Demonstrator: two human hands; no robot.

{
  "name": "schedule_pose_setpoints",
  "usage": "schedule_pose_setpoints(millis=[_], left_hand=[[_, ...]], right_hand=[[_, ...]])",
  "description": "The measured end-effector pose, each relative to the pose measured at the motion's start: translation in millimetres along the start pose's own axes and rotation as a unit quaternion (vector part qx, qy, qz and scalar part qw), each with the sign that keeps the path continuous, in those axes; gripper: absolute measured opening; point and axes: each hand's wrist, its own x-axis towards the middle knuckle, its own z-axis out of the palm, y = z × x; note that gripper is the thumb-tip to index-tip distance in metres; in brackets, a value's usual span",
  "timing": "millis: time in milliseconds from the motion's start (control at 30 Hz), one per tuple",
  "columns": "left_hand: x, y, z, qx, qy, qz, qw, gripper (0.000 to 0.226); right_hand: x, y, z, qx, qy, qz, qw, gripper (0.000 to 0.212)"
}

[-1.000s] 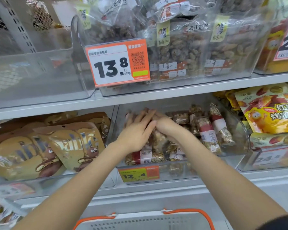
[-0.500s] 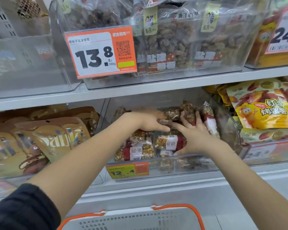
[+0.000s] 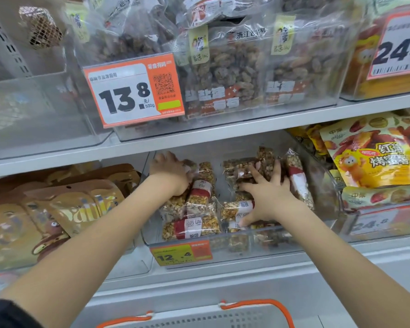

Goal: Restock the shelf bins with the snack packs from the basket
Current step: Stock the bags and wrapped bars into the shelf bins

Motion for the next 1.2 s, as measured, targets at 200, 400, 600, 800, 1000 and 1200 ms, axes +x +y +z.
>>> schedule_pose_setpoints(millis=[200,400,600,800,1000,1200], left_hand=[[-31,19,-11,-0.061,0.17,0.187,0.966,0.057],[-60,37,6,-0.199,0.14,0.306,0.921,0.042],[-71,45,12,-0.448,0.09,0.316,0.832,0.046],[-65,52,1,-0.679,-0.074,0.235,0.691,0.072],[-65,55,-19,-0.762,-0.123,0.222,0.596,0.016],[-53,37,-16,-0.78,-0.153,0.126,0.593,0.006]], right_hand=[[-8,3,-6,0.03,-0.023,-0.024,0.999,0.079],[-20,-1,-4,0.055,0.061,-0.051,0.995,0.079],[-25,0,-6,0.127,0.134,-0.041,0.982,0.077],[-34,-9,-19,0.356,0.232,-0.046,0.904,0.072],[-38,-26,-26,0.517,0.244,-0.108,0.813,0.083],[-40,-43,-21,0.537,0.206,-0.126,0.808,0.102]])
